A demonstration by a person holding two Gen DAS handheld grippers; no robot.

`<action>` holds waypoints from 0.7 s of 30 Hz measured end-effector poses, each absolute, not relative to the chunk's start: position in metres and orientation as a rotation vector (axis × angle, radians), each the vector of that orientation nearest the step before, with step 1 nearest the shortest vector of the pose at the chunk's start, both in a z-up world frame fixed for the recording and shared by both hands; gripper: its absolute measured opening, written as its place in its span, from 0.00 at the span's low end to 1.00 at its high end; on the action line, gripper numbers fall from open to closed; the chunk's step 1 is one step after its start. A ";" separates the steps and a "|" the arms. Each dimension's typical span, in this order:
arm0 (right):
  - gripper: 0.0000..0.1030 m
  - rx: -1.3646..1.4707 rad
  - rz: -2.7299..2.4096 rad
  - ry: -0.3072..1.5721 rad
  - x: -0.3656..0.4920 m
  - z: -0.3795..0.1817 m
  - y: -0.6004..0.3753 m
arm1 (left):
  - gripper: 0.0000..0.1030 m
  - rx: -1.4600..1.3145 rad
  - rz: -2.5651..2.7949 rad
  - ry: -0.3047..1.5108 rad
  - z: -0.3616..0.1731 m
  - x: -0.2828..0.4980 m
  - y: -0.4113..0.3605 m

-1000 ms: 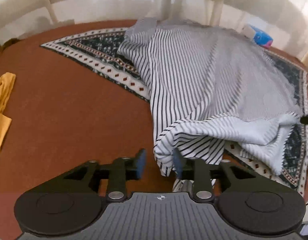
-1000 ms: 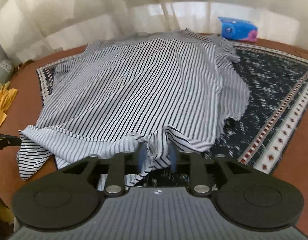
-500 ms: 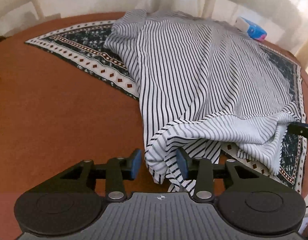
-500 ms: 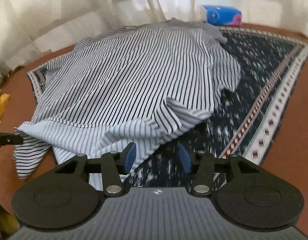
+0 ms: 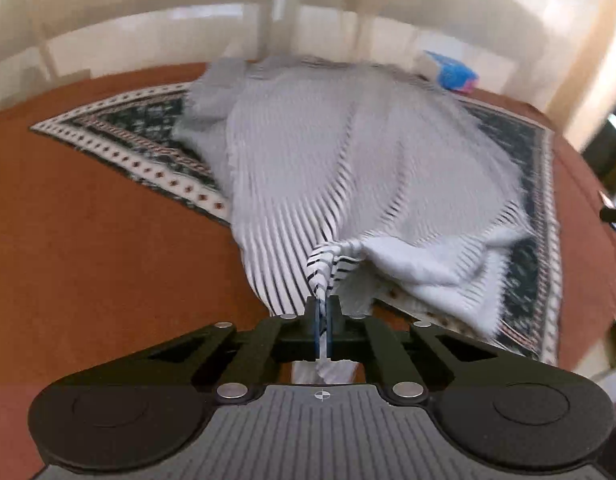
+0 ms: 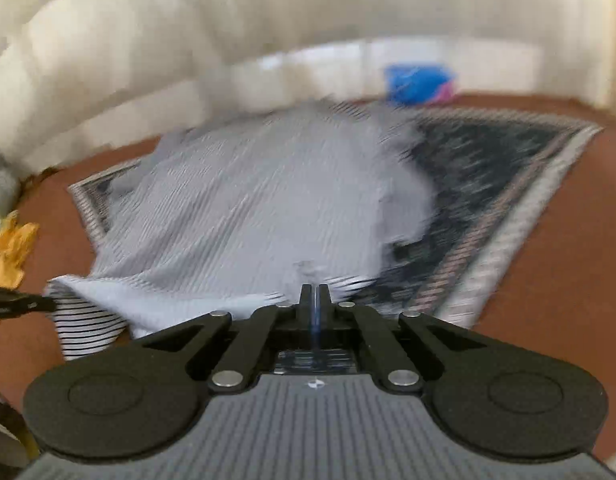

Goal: Fold clothes

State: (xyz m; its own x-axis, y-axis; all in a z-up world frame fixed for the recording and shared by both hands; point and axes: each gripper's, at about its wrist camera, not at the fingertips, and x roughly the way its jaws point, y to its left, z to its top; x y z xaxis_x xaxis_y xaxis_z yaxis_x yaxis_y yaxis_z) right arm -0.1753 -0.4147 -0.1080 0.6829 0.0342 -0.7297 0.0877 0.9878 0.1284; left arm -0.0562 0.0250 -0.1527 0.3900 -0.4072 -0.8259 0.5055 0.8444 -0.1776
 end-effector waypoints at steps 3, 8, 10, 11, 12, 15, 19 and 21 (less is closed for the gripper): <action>0.00 0.227 -0.028 0.866 -0.188 -0.109 -0.434 | 0.00 0.179 -0.600 1.012 -0.156 -0.063 0.016; 0.13 0.260 0.077 0.929 -0.169 -0.155 -0.408 | 0.23 0.183 -0.566 1.034 -0.169 -0.047 0.013; 0.26 0.257 0.086 0.935 -0.161 -0.163 -0.401 | 0.26 0.203 -0.573 1.041 -0.171 -0.045 0.014; 0.28 0.254 0.089 0.938 -0.156 -0.167 -0.397 | 0.32 0.216 -0.577 1.042 -0.171 -0.044 0.014; 0.29 0.251 0.093 0.940 -0.152 -0.171 -0.394 | 0.37 0.224 -0.578 1.044 -0.172 -0.043 0.014; 0.36 0.243 0.103 0.947 -0.140 -0.182 -0.384 | 0.52 0.220 -0.569 1.054 -0.177 -0.040 0.016; 0.38 0.232 0.117 0.956 -0.123 -0.196 -0.370 | 0.54 0.196 -0.561 1.067 -0.184 -0.036 0.017; 0.38 0.226 0.124 0.961 -0.115 -0.204 -0.364 | 0.57 0.189 -0.564 1.073 -0.188 -0.034 0.014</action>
